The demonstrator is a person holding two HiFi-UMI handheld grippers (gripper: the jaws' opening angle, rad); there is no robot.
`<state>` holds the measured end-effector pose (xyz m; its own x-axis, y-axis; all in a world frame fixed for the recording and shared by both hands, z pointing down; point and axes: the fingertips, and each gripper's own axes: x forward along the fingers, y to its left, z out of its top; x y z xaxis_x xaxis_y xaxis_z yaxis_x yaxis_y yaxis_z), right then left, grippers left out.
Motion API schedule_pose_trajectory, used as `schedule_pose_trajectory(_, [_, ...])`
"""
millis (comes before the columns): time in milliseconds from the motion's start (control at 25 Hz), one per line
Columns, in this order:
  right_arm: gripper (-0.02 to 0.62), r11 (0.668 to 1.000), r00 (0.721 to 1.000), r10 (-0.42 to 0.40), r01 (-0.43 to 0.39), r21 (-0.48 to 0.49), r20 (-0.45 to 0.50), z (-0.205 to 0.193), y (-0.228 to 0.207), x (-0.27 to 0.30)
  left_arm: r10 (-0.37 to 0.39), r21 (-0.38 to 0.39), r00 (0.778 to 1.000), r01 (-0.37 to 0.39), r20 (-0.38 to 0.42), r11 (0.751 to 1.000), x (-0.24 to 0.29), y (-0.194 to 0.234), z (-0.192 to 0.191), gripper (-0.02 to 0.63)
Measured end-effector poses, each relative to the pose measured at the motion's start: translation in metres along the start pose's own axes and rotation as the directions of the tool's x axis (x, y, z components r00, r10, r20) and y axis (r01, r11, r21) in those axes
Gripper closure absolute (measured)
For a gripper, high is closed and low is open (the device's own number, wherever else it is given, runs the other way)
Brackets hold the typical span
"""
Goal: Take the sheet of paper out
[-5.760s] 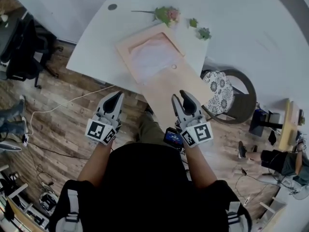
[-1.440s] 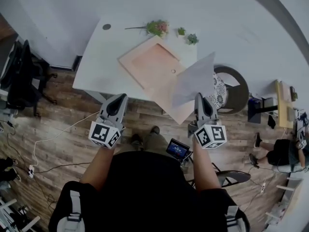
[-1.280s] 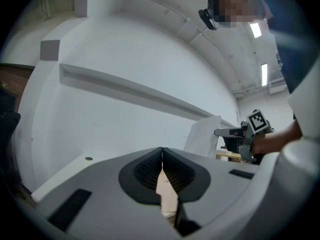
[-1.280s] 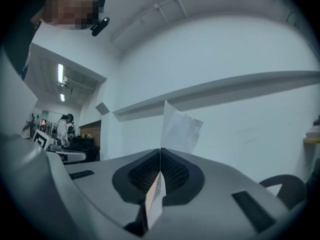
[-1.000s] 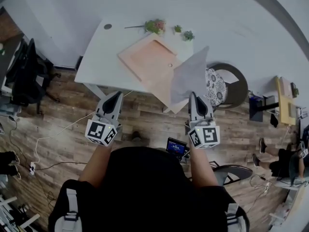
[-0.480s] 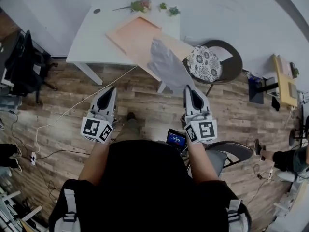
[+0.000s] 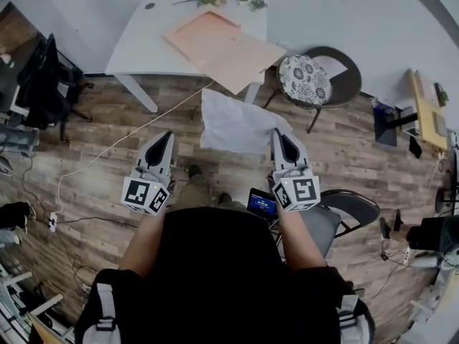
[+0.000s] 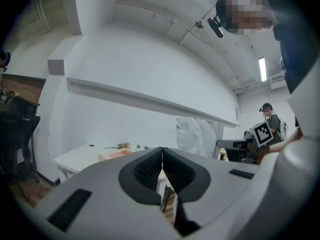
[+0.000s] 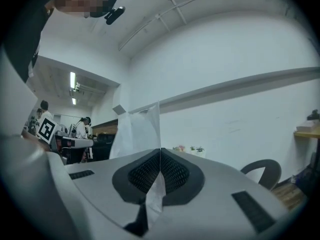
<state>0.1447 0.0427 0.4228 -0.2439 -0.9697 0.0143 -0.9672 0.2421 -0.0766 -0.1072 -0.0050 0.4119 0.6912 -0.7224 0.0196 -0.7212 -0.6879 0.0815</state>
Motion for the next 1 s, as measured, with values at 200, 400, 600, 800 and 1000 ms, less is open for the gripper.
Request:
schedule_pose_trajectory(200, [0.583,0.999,0.999,-0.027,0.028,0.03,-0.037,-0.014,0.014,-0.015,-0.008,-0.017,1.0,0.008,-0.009,1.0,-0.025,-0.004,-0.005,0.602])
schedule_pose_trajectory(400, [0.583,0.998,0.995,-0.057,0.058,0.009,-0.079,-0.023,0.032,-0.024,-0.037,-0.035,0.999,0.037,-0.003,0.999,-0.038,0.002,-0.005,0.602])
schedule_pose_trajectory(600, [0.583,0.994,0.988,-0.103,0.105,0.012,-0.117,-0.027,0.059,-0.027,-0.085,-0.05,0.996,0.085,-0.006,0.995,-0.053,0.014,-0.002,0.601])
schedule_pose_trajectory(800, [0.583,0.992,0.982,-0.123,0.125,0.007,-0.145,-0.034,0.098,-0.023,-0.099,-0.058,0.995,0.098,-0.012,0.994,-0.082,0.043,-0.006,0.602])
schedule_pose_trajectory(1000, [0.583,0.988,0.974,-0.156,0.157,-0.002,-0.164,-0.039,0.124,-0.029,-0.115,-0.072,0.993,0.114,-0.017,0.991,-0.104,0.06,-0.014,0.601])
